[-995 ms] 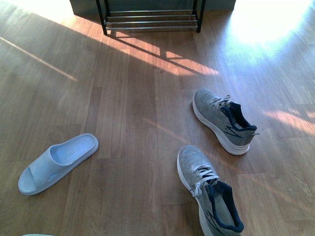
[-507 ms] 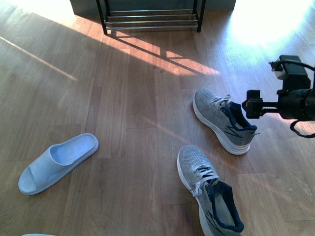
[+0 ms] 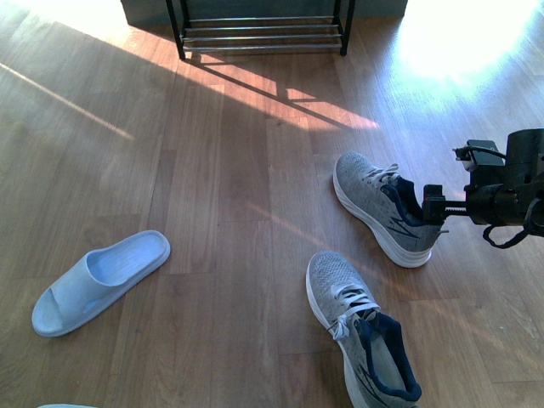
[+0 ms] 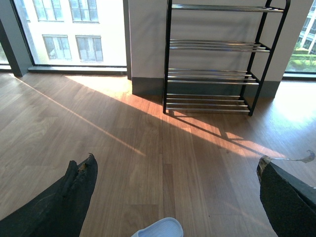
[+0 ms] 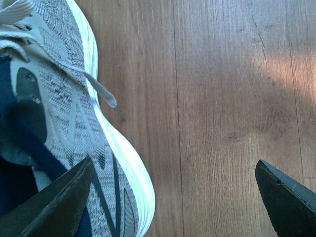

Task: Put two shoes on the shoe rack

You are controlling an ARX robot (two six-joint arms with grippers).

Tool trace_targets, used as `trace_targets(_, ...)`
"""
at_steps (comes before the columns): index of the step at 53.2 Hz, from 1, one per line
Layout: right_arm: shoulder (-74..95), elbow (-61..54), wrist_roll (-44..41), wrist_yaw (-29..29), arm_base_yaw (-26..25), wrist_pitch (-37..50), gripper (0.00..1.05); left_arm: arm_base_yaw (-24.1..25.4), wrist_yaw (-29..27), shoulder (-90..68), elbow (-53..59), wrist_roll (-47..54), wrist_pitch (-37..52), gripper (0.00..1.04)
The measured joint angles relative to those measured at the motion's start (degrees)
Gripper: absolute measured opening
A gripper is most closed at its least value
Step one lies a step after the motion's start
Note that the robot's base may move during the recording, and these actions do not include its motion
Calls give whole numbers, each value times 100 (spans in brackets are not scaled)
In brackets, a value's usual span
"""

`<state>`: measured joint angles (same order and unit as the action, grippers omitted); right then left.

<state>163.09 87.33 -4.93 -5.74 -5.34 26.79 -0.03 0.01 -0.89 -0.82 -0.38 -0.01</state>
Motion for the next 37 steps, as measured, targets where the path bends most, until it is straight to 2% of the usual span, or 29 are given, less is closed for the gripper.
trace_targets(10, 247, 407, -11, -66, -4, -146, 96, -2, 0, 0, 0, 0, 0, 95)
trace_targets(23, 151, 208, 186, -229, -13, 81, 96, 0, 0, 0, 0, 0, 0, 95)
trace_targets(37, -684, -682, 59, -946, -39, 289, 96, 0, 0, 0, 0, 0, 0, 95)
